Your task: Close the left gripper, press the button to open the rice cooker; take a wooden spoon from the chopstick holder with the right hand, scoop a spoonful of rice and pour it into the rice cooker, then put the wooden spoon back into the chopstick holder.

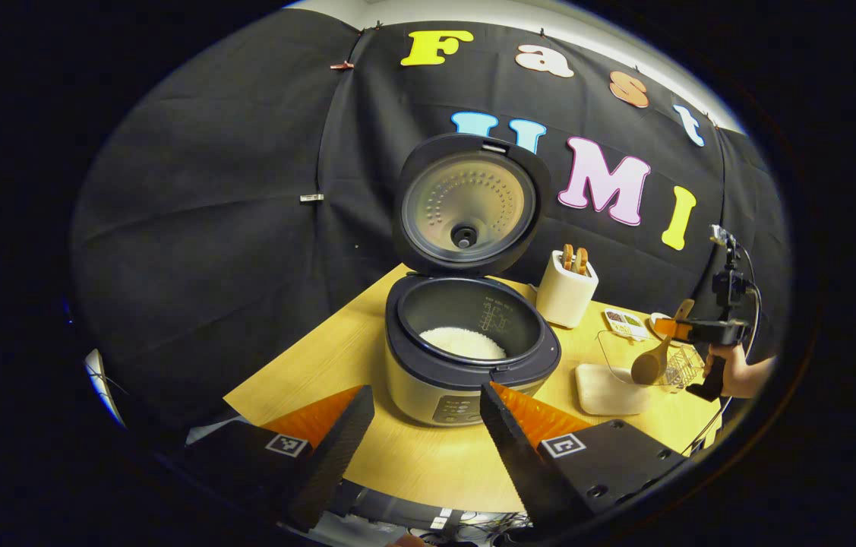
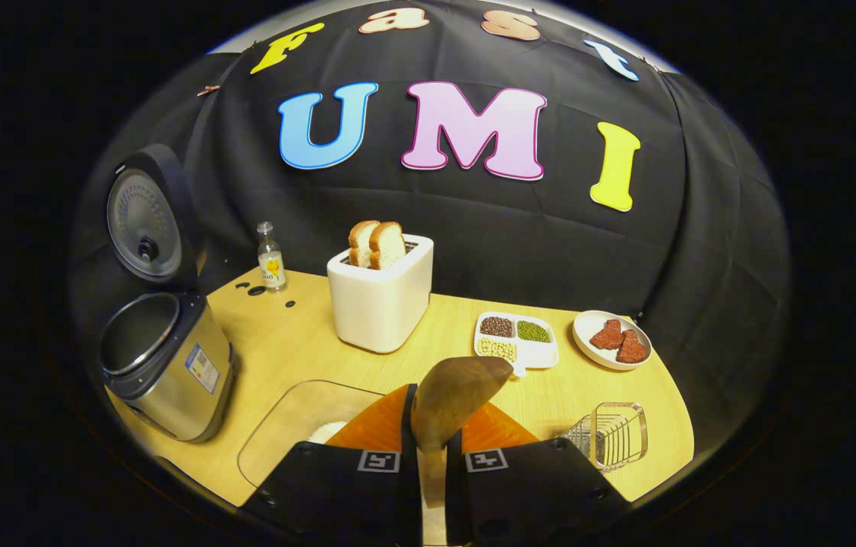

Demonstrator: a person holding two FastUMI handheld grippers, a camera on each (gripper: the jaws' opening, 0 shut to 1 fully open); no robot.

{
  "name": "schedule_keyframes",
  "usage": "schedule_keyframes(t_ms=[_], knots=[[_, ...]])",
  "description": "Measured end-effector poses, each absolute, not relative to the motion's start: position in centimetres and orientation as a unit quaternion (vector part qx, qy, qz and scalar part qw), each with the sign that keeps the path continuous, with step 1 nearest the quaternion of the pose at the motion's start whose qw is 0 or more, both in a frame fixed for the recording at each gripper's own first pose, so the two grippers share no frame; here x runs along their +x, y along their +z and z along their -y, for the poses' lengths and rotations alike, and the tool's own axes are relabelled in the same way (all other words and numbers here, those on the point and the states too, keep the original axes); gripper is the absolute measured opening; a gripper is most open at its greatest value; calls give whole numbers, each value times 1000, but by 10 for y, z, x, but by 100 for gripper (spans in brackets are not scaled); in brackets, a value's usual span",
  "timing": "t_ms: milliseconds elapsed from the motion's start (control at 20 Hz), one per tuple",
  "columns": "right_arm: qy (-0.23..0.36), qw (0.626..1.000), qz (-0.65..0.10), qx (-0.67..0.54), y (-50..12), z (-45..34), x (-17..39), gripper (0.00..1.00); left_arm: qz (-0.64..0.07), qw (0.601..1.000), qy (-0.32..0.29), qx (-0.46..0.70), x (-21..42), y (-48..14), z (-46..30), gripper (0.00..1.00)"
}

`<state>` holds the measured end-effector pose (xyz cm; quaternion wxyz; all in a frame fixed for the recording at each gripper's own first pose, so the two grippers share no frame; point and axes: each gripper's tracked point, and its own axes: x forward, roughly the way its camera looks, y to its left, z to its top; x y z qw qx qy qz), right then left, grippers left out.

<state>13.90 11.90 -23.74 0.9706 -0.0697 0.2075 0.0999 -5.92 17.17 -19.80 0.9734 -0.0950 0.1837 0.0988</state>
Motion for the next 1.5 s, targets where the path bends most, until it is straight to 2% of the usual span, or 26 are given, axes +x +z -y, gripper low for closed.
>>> schedule_keyframes(t_ms=[200, 500, 550, 750, 1150, 1200, 1350, 1450, 1500], knots=[[81, 972, -217, -27, -252, -124, 131, 16, -185, 974, 92, -92, -47, -198, -165, 96], [107, 957, -262, 63, -265, -176, 108, 17, -201, 971, 80, -100, -40, -211, -150, 96], [110, 954, -269, 70, -266, -182, 106, 17, -200, 971, 79, -100, -40, -210, -148, 93], [98, 943, -295, 118, -269, -188, 110, 17, -196, 972, 79, -103, -38, -208, -145, 96], [65, 889, -336, 303, -261, -180, 118, 16, -189, 972, 89, -107, -36, -200, -149, 95], [59, 882, -338, 323, -261, -174, 117, 17, -187, 972, 90, -107, -35, -198, -149, 92], [34, 854, -341, 390, -258, -156, 117, 17, -178, 974, 93, -104, -34, -190, -150, 96], [16, 841, -336, 424, -252, -141, 119, 16, -173, 975, 93, -100, -34, -185, -149, 92], [9, 839, -329, 433, -247, -132, 121, 16, -171, 976, 93, -97, -35, -183, -149, 95]])
